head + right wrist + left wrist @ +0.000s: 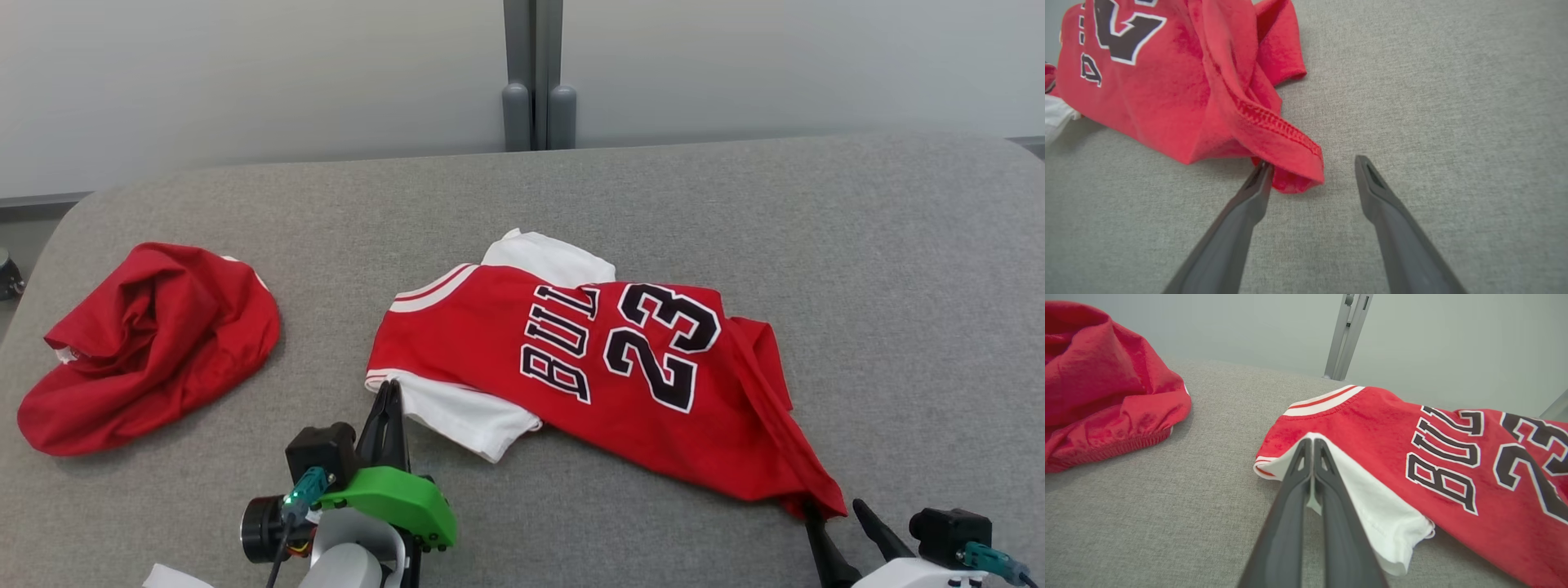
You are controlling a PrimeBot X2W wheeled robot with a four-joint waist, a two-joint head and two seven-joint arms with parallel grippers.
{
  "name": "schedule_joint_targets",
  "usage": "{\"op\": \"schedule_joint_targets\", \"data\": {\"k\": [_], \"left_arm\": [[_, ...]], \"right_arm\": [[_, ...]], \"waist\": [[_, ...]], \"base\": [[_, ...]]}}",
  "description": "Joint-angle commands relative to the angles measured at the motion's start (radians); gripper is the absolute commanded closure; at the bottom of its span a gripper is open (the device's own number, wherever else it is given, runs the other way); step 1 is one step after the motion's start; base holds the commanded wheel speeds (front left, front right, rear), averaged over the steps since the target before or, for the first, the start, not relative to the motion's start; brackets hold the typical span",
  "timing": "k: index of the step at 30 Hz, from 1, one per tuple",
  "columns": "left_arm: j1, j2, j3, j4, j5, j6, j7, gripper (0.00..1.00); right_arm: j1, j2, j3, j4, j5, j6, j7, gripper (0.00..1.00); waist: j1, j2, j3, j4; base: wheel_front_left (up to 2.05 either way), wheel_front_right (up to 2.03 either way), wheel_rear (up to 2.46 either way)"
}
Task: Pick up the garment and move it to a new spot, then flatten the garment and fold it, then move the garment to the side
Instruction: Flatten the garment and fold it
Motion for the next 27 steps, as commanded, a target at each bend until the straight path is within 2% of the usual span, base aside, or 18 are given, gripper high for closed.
{"op": "schedule_joint_targets", "data": {"k": [1, 9, 11, 20, 27], "left_arm": [[0.007, 0.005, 0.002, -0.003, 0.004, -0.003, -0.004, 1.00], [0.006, 0.005, -0.002, -0.005, 0.008, -0.011, -0.004, 1.00], [0.006, 0.005, -0.002, -0.003, 0.008, -0.011, -0.004, 1.00], [0.005, 0.005, 0.030, 0.013, 0.014, -0.011, -0.004, 1.00], [0.018, 0.005, 0.074, 0.013, 0.028, -0.016, -0.004, 1.00]], "right_arm": [[-0.019, 0.003, 0.006, 0.016, 0.019, 0.000, -0.007, 0.00], [-0.063, -0.001, 0.047, 0.092, 0.079, 0.000, -0.035, 0.00], [-0.069, -0.005, 0.060, 0.101, 0.089, 0.000, -0.039, 1.00], [-0.050, -0.078, 0.127, 0.033, 0.133, 0.000, -0.067, 1.00], [-0.015, -0.170, 0.175, -0.102, 0.024, 0.000, -0.086, 1.00]], "waist": [[0.0000, -0.0001, 0.004, 0.004], [0.0000, -0.0001, 0.009, 0.006], [0.0000, -0.0001, 0.008, 0.006], [0.0000, -0.0001, -0.009, -0.001], [0.0000, -0.0001, -0.026, -0.017]], "base": [[0.00, 0.00, 0.00], [0.00, 0.00, 0.00], [0.00, 0.00, 0.00], [0.00, 0.00, 0.00], [0.00, 0.00, 0.00]]}}
